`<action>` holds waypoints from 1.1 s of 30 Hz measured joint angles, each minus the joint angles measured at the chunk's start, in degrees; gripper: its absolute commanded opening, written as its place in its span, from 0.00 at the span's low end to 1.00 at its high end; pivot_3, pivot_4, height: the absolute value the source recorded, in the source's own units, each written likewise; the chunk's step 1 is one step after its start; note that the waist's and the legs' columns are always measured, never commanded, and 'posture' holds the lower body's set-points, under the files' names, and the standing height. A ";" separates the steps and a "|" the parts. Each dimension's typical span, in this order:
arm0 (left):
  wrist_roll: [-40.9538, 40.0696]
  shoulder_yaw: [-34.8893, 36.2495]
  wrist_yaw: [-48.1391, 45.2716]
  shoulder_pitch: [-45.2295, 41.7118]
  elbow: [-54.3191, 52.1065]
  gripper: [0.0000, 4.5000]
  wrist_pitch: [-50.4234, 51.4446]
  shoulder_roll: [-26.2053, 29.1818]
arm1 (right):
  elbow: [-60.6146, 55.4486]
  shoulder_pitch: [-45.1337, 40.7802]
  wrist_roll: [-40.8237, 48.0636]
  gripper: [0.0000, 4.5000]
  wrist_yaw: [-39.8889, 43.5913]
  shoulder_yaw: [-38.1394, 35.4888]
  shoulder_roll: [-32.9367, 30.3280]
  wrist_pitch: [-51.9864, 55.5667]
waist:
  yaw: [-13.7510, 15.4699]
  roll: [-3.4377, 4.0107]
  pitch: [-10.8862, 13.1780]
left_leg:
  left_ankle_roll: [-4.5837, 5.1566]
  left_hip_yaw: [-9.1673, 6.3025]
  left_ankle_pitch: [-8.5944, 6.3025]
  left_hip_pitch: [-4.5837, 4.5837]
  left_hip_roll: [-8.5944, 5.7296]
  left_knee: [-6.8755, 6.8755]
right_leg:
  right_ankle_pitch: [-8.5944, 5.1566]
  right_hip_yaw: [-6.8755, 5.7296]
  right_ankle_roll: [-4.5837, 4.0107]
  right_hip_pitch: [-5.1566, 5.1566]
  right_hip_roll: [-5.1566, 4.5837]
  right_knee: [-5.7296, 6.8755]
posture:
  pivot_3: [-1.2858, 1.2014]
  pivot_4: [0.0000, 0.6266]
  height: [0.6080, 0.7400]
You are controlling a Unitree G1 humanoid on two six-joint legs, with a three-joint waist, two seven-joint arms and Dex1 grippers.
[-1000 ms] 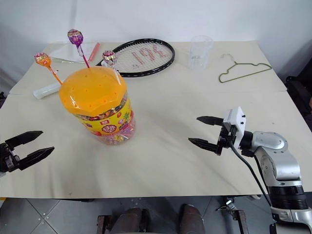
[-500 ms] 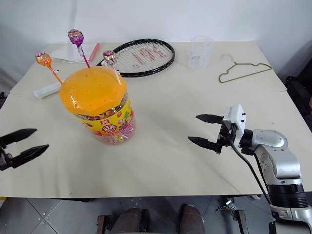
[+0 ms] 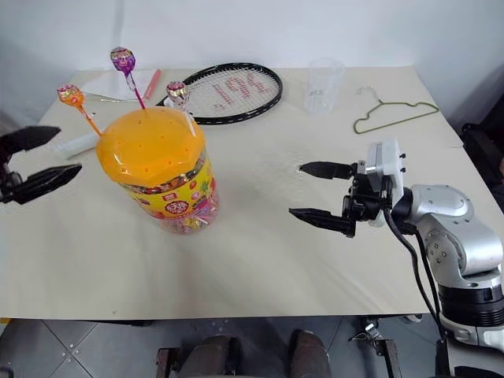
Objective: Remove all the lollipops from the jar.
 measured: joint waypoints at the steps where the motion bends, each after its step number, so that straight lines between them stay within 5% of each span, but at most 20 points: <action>1: 0.45 -1.30 -0.03 -2.24 1.34 1.00 -0.40 -0.05 | -0.34 -0.54 0.60 1.00 -0.41 -0.17 -0.02 0.42 | -0.05 0.00 0.00 | 0.00 0.02 0.00 0.01 0.00 0.02 | 0.00 0.02 0.00 -0.01 0.00 0.01 | 0.52 0.24 1.00; 12: 4.22 -11.99 -4.44 -18.04 16.01 1.00 -2.61 -2.63 | -5.82 -6.67 10.84 1.00 -8.30 -2.64 -0.46 9.29 | -0.24 -0.08 0.02 | 0.01 0.09 0.00 -0.03 -0.01 0.04 | 0.00 0.05 0.00 -0.07 0.01 0.04 | 0.52 0.24 1.00; 18: 4.73 -12.74 -7.04 -20.72 19.10 0.67 -2.85 -2.77 | -6.86 -9.40 12.87 1.00 -10.99 -2.64 -0.41 10.33 | -0.20 -0.12 0.05 | 0.01 0.10 0.00 -0.05 -0.02 0.08 | 0.00 0.07 0.00 -0.09 0.01 0.06 | 0.52 0.24 1.00; 27: 4.19 -12.96 -8.10 -21.15 17.34 0.04 -0.06 -2.91 | -6.90 -11.58 15.73 1.00 -11.32 -2.64 -0.44 11.21 | -0.14 -0.23 0.10 | 0.03 0.09 -0.01 -0.08 -0.01 0.17 | 0.00 0.08 0.00 -0.09 0.01 0.10 | 0.52 0.24 1.00; 33: 2.68 -10.97 -4.75 -23.67 13.86 0.01 2.68 -2.90 | -6.86 -11.58 15.76 1.00 -9.93 -2.64 -1.35 11.25 | -0.12 -0.29 0.14 | 0.05 0.08 -0.03 -0.11 0.00 0.29 | 0.00 0.10 0.00 -0.08 0.01 0.14 | 0.52 0.24 1.00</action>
